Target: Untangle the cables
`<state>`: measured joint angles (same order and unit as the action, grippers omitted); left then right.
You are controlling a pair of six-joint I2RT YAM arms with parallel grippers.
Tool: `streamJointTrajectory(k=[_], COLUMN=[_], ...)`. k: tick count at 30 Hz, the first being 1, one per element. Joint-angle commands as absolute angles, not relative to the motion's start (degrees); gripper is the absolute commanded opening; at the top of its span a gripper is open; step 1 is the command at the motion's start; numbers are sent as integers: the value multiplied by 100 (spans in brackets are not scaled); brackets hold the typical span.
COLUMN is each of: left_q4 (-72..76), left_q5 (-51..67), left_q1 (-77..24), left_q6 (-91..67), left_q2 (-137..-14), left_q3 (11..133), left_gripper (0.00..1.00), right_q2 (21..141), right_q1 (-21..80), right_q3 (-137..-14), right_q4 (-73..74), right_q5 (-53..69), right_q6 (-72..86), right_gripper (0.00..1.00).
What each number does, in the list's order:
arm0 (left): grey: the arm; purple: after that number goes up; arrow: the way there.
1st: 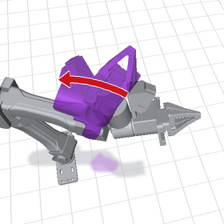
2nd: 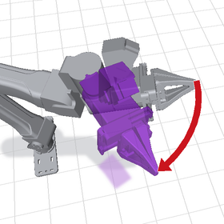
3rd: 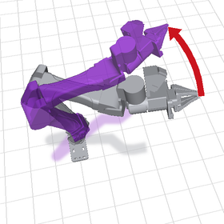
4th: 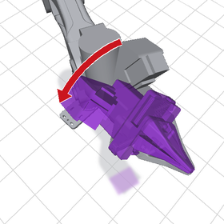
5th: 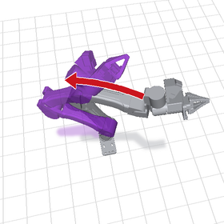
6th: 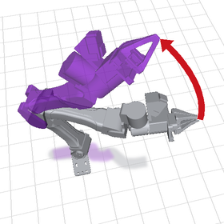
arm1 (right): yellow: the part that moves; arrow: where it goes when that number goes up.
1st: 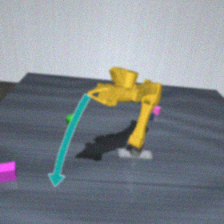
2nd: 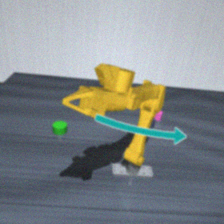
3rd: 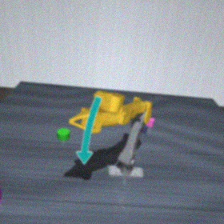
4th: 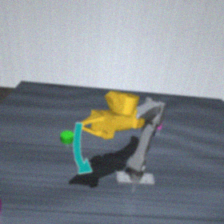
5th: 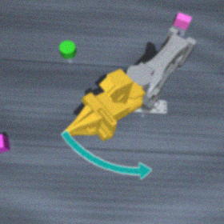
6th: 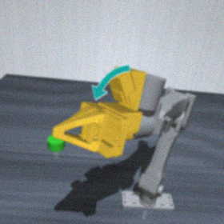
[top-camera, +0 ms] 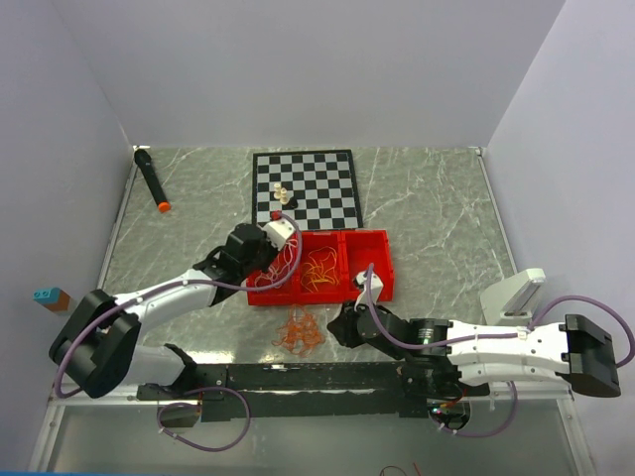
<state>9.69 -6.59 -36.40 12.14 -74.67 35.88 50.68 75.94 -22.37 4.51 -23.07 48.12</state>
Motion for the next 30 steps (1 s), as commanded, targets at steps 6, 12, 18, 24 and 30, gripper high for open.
streamJointTrajectory(k=[6, 12, 18, 24, 30], left_q4=[1284, 1274, 722, -762, -1915], left_q5=[-448, -229, -53, -114, 147], left_q1=[-3797, -3797, -3771, -3709, -3709], left_q6=[1539, 1327, 1318, 1318, 1362], left_q2=[-7585, -7261, -6769, -6109, -5250], left_q3=[3498, 3261, 3787, 4534, 4642], left_gripper=[20, 48, 80, 98, 97], right_q2=[4896, 4957, 5273, 5721, 6327], right_q1=[7471, 7444, 7436, 7436, 7181], right_q3=[-2285, -2355, -2557, -2865, -3085], right_q4=[229, 237, 272, 237, -280], right_q5=[-2294, -2233, -2119, -1907, -1407], right_q6=[4702, 4676, 4606, 4439, 4254], right_gripper=[28, 28, 31, 42, 51])
